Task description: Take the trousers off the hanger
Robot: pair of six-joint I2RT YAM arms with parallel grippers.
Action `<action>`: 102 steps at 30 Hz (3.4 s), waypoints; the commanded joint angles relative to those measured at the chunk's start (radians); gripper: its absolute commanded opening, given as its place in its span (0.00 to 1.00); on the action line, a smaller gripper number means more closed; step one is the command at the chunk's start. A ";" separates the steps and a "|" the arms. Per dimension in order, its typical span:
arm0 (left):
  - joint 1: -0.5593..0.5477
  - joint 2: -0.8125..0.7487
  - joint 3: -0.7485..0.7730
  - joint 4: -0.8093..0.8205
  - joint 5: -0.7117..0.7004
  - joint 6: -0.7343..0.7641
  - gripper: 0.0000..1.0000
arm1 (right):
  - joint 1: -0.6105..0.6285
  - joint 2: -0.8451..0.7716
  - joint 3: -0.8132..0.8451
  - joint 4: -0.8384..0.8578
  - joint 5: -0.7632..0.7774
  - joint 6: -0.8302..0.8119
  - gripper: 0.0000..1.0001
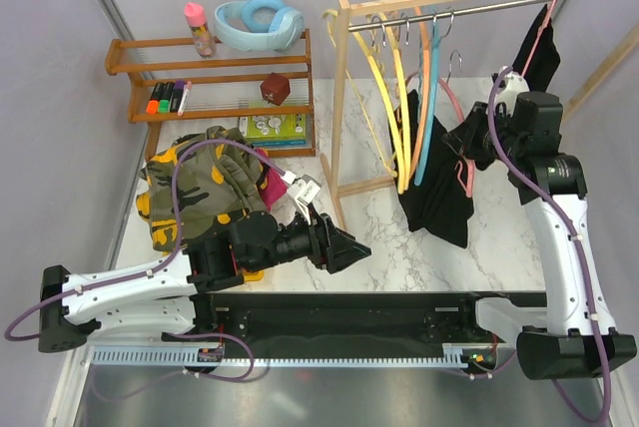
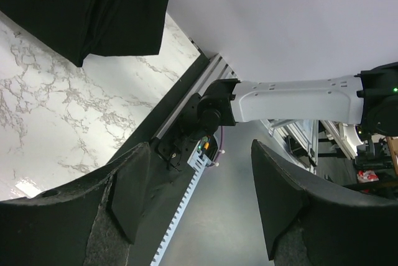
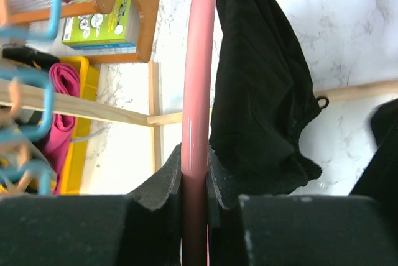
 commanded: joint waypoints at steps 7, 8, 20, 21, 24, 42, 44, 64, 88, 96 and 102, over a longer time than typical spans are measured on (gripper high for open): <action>-0.003 -0.049 -0.026 0.021 -0.011 -0.002 0.73 | -0.001 0.099 0.243 0.161 -0.247 -0.060 0.00; -0.003 -0.054 -0.026 0.020 -0.014 0.000 0.73 | 0.000 0.101 0.282 0.153 -0.224 0.019 0.00; -0.004 -0.060 -0.037 0.018 0.004 -0.023 0.73 | -0.001 0.001 0.364 0.019 -0.020 0.290 0.00; -0.003 -0.063 -0.040 0.018 0.006 -0.025 0.73 | 0.000 -0.017 0.362 0.002 0.008 0.286 0.00; -0.003 -0.072 -0.045 0.018 0.006 -0.025 0.73 | 0.000 -0.068 0.333 -0.042 0.045 0.278 0.00; -0.003 -0.042 -0.023 0.015 0.027 -0.026 0.73 | -0.001 -0.157 0.267 -0.233 0.145 0.212 0.00; -0.003 -0.049 -0.029 0.015 0.031 -0.028 0.73 | 0.000 -0.169 0.238 -0.223 0.178 0.212 0.00; -0.003 -0.056 -0.008 -0.023 0.021 0.037 0.76 | 0.022 -0.309 0.005 -0.290 0.079 0.138 0.00; -0.442 0.039 0.121 0.144 -0.254 0.524 0.79 | 0.045 -0.359 0.389 -0.710 0.059 0.146 0.00; -0.647 0.328 0.303 0.268 -0.638 0.814 0.84 | 0.046 -0.402 0.370 -0.733 -0.038 0.187 0.00; -0.593 0.541 0.553 0.106 -0.717 0.842 0.88 | 0.048 -0.430 0.353 -0.729 -0.087 0.187 0.00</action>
